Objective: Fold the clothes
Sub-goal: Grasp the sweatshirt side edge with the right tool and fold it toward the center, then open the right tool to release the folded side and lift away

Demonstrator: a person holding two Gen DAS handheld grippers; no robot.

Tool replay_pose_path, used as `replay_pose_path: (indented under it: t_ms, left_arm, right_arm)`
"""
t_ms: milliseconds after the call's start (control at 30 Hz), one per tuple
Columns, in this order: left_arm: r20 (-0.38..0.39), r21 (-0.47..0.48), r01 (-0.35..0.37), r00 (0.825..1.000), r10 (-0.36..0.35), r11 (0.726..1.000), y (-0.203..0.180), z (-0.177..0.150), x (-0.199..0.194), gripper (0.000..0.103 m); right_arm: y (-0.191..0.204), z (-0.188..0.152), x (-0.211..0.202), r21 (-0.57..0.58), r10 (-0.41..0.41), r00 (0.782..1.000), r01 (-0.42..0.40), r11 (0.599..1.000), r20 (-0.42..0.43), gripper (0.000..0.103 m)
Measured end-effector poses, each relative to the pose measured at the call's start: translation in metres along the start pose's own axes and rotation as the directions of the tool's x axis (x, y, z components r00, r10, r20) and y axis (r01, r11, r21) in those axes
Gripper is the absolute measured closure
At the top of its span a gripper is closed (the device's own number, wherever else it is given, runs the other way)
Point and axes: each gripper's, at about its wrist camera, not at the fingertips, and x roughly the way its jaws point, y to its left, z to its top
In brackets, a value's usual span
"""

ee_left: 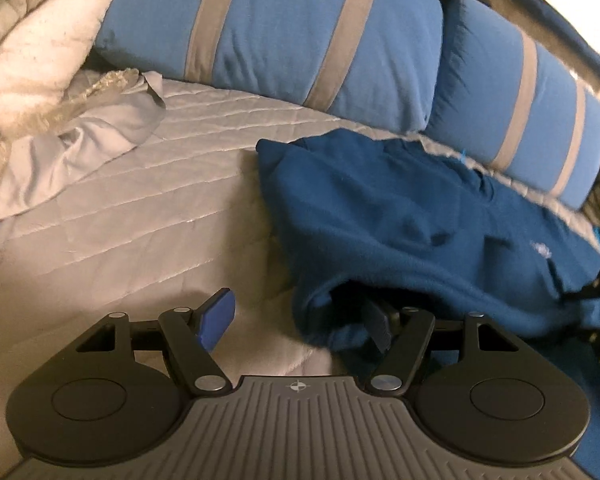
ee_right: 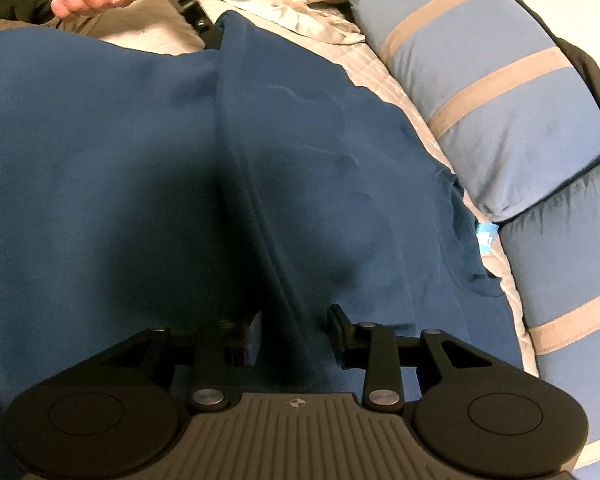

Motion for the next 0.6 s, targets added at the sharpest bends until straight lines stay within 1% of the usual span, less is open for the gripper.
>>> replay_pose_path:
  t_ms: [33, 67, 100, 133, 167, 267, 300, 333, 400, 467, 500, 567, 600]
  left_arm:
    - [-0.003, -0.022, 0.001, 1.000, -0.001, 1.000, 0.003, 0.001, 0.003, 0.035]
    - [-0.007, -0.036, -0.008, 1.000, 0.008, 0.999, 0.004, 0.002, 0.006, 0.035]
    - [-0.014, -0.041, -0.032, 0.999, 0.032, 0.999, 0.003, 0.003, 0.009, 0.035]
    - [-0.019, -0.036, -0.065, 0.998, 0.064, 0.997, 0.002, 0.005, 0.011, 0.035]
    - [-0.020, -0.019, -0.094, 0.995, 0.094, 0.995, 0.000, 0.005, 0.013, 0.035]
    - [-0.029, 0.046, -0.156, 0.987, 0.157, 0.987, -0.007, 0.009, 0.017, 0.035]
    - [-0.031, 0.067, -0.177, 0.983, 0.180, 0.982, -0.009, 0.010, 0.018, 0.033]
    - [-0.023, 0.085, -0.181, 0.983, 0.183, 0.980, -0.012, 0.011, 0.017, 0.033]
    - [-0.008, 0.119, -0.186, 0.982, 0.188, 0.975, -0.018, 0.013, 0.015, 0.033]
    - [0.010, 0.163, -0.198, 0.980, 0.200, 0.967, -0.027, 0.013, 0.015, 0.031]
    - [0.019, 0.184, -0.205, 0.979, 0.205, 0.961, -0.031, 0.013, 0.014, 0.028]
    - [0.038, 0.226, -0.218, 0.976, 0.215, 0.949, -0.040, 0.013, 0.014, 0.028]
    - [0.031, 0.249, -0.232, 0.972, 0.231, 0.940, -0.044, 0.012, 0.017, 0.028]
  right_arm:
    - [-0.003, 0.001, 0.001, 0.011, 0.008, 1.000, -0.008, 1.000, -0.002, 0.068]
    - [-0.007, 0.003, 0.003, 0.027, 0.019, 1.000, -0.019, 0.999, -0.006, 0.076]
    - [-0.011, 0.004, 0.003, 0.040, 0.028, 1.000, -0.027, 0.999, -0.010, 0.088]
    - [-0.015, 0.005, 0.003, 0.050, 0.031, 0.999, -0.030, 0.998, -0.014, 0.091]
    - [-0.019, 0.006, 0.002, 0.052, 0.017, 1.000, -0.016, 0.999, -0.016, 0.094]
    - [-0.033, 0.012, -0.009, 0.017, -0.102, 0.995, 0.102, 0.995, -0.013, 0.095]
    - [-0.039, 0.014, -0.015, 0.005, -0.148, 0.989, 0.148, 0.989, -0.009, 0.095]
    - [-0.045, 0.016, -0.022, -0.008, -0.195, 0.981, 0.194, 0.981, -0.003, 0.095]
    - [-0.056, 0.018, -0.043, -0.039, -0.296, 0.955, 0.296, 0.954, 0.021, 0.096]
    - [-0.059, 0.018, -0.069, -0.088, -0.404, 0.913, 0.408, 0.909, 0.052, 0.096]
    - [-0.059, 0.016, -0.079, -0.108, -0.442, 0.895, 0.446, 0.889, 0.060, 0.095]
    - [-0.051, 0.005, -0.087, -0.140, -0.447, 0.894, 0.447, 0.884, 0.033, 0.094]
    - [-0.046, -0.001, -0.088, -0.152, -0.439, 0.898, 0.436, 0.887, 0.012, 0.094]
